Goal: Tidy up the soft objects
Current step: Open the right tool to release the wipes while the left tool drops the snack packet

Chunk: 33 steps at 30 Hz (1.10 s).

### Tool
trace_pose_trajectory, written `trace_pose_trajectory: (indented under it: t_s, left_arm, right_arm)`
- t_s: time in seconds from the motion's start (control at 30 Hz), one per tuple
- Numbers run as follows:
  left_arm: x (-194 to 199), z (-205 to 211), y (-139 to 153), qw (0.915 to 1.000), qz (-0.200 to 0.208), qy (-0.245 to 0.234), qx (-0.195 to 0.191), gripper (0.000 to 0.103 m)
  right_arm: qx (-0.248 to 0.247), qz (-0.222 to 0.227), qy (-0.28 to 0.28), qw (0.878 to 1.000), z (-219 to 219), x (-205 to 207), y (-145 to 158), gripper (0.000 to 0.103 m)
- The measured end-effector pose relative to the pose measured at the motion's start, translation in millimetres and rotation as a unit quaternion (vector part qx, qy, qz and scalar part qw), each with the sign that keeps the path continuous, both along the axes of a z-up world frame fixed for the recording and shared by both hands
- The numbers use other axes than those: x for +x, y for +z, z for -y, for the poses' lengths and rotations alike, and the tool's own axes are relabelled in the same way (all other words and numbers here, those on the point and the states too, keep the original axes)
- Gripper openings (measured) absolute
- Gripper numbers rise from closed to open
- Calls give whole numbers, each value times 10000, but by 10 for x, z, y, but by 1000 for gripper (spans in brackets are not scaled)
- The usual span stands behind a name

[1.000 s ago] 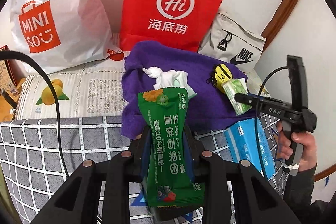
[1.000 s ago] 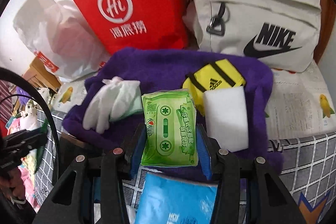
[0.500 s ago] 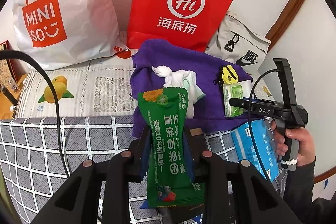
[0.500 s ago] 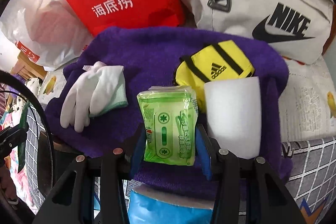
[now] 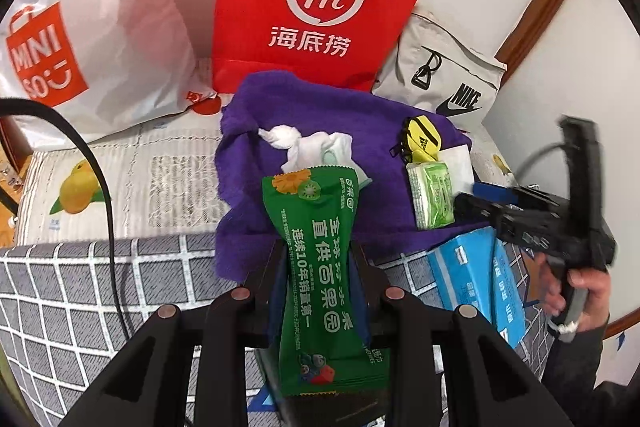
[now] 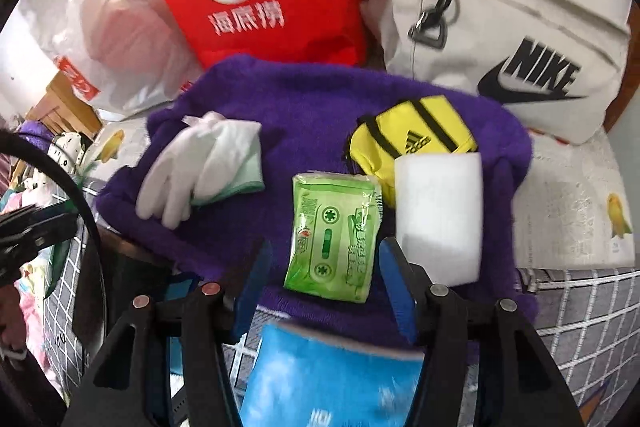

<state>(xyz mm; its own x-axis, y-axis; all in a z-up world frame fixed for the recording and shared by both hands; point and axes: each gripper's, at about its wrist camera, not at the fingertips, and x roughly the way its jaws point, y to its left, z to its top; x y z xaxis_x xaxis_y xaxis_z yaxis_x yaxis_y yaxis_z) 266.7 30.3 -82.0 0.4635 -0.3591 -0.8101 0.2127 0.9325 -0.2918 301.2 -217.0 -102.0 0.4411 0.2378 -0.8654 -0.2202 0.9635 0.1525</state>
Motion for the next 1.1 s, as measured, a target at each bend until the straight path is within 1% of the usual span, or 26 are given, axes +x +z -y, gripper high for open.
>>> trace_pose_trajectory:
  t_s: [0.17, 0.23, 0.27, 0.37, 0.5, 0.6, 0.73, 0.83, 0.93, 1.03, 1.07, 1.1]
  left_arm:
    - [212, -27, 55, 9999, -24, 93, -69, 28]
    - [345, -14, 45, 9998, -59, 166, -38, 28]
    - [409, -7, 32, 9998, -93, 166, -77, 28]
    - [615, 30, -35, 9995, -163, 113, -238, 28]
    - [837, 54, -205, 9988, -368, 237, -238, 28]
    - [948, 46, -313, 9972, -519, 240, -484, 28]
    - [1060, 88, -419, 9973, -623, 217, -330, 28]
    - [1116, 98, -468, 9964, -681, 150, -479, 28]
    - [1143, 117, -505, 9964, -727, 131, -421, 29]
    - [1172, 142, -533, 9962, -782, 121, -369, 31]
    - [1170, 146, -529, 9962, -771, 125, -374, 33]
    - [1168, 144, -518, 9963, -755, 118, -391, 38]
  right_arm:
    - [-116, 416, -65, 9990, 136, -307, 260, 57]
    - [-111, 543, -138, 9984, 223, -444, 357, 60]
    - [-91, 575, -171, 9982, 259, -485, 382, 62]
    - [-16, 664, -242, 9975, 339, -630, 445, 62]
    - [-85, 688, -273, 9972, 370, -735, 464, 62]
    - [-151, 694, -356, 9968, 421, -807, 471, 62]
    - [-69, 670, -607, 9959, 547, -943, 434, 62]
    - [85, 594, -769, 9952, 634, -1035, 392, 62]
    - [67, 574, -886, 9944, 689, -1127, 378, 62]
    - [120, 588, -1002, 9932, 755, -1199, 381, 62]
    - [167, 569, -1035, 9929, 778, -1224, 382, 62]
    - [189, 569, -1056, 9926, 792, -1243, 388, 62]
